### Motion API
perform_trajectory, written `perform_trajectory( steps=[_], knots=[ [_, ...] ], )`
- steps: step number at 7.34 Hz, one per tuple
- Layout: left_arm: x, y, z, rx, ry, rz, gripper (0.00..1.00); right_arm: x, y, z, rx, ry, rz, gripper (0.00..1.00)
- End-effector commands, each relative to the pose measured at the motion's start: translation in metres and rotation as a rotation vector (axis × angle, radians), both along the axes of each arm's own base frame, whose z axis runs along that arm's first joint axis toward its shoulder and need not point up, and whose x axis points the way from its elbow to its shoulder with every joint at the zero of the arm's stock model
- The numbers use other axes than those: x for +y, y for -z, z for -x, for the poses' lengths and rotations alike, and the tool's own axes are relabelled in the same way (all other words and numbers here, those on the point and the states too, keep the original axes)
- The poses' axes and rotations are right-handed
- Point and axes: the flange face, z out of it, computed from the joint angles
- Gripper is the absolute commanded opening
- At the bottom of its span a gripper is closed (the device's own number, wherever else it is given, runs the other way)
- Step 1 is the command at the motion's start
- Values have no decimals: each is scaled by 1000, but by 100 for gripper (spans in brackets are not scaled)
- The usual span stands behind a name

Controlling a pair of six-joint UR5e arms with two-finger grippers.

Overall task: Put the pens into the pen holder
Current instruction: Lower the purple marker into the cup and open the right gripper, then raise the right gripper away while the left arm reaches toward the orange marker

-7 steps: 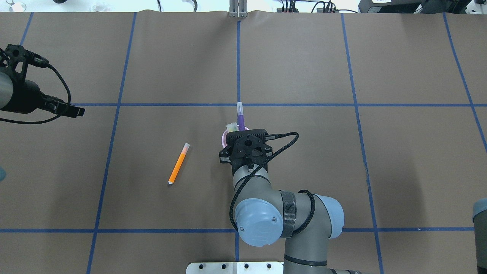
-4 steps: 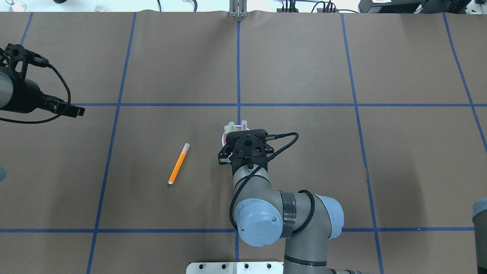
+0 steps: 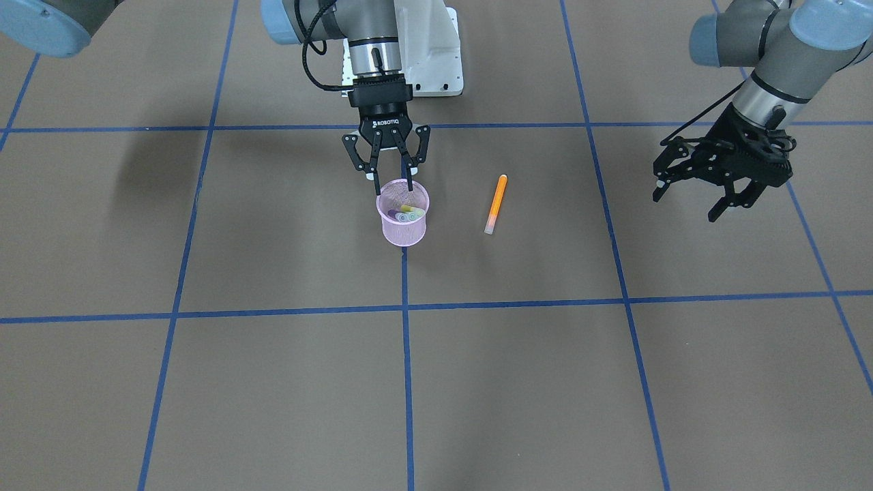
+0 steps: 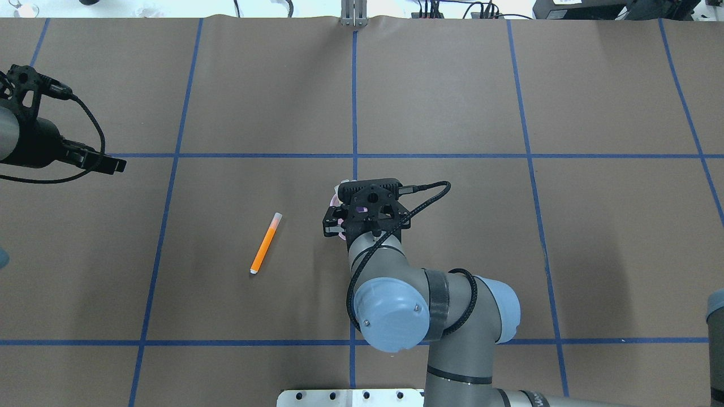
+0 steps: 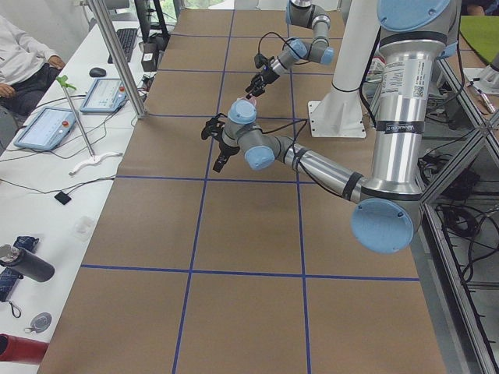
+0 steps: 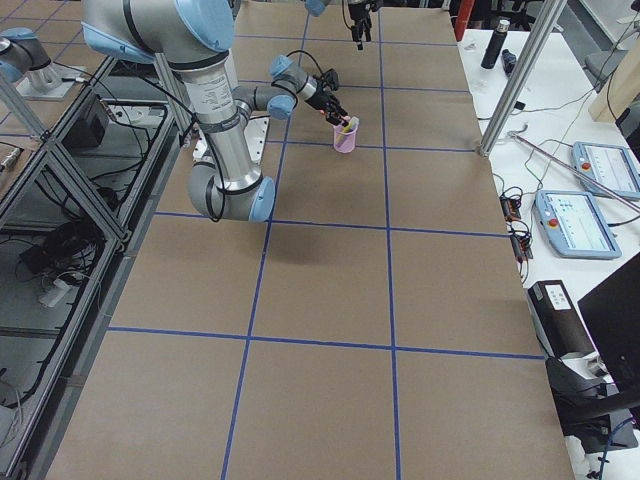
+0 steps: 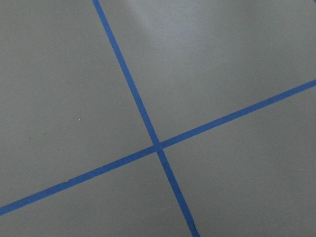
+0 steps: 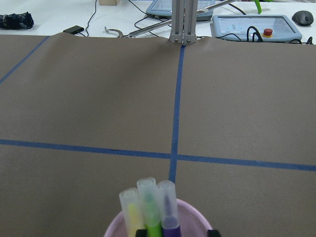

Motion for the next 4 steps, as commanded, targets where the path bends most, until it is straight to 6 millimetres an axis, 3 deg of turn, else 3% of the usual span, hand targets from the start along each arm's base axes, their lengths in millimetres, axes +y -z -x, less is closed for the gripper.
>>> perform_trajectory(
  steps=[1, 2, 3, 4],
  knots=[
    [-1, 4, -1, 5, 0, -3, 100, -64, -6, -44, -12, 132, 164, 99],
    [-2, 9, -5, 26, 23, 27, 100, -92, -14, -67, 15, 194, 239, 99],
    [-13, 32, -13, 68, 65, 60, 100, -121, -19, -95, 16, 248, 332, 99],
    [-11, 44, -28, 89, 56, 68, 100, -145, -28, -127, 42, 345, 397, 100]
  ],
)
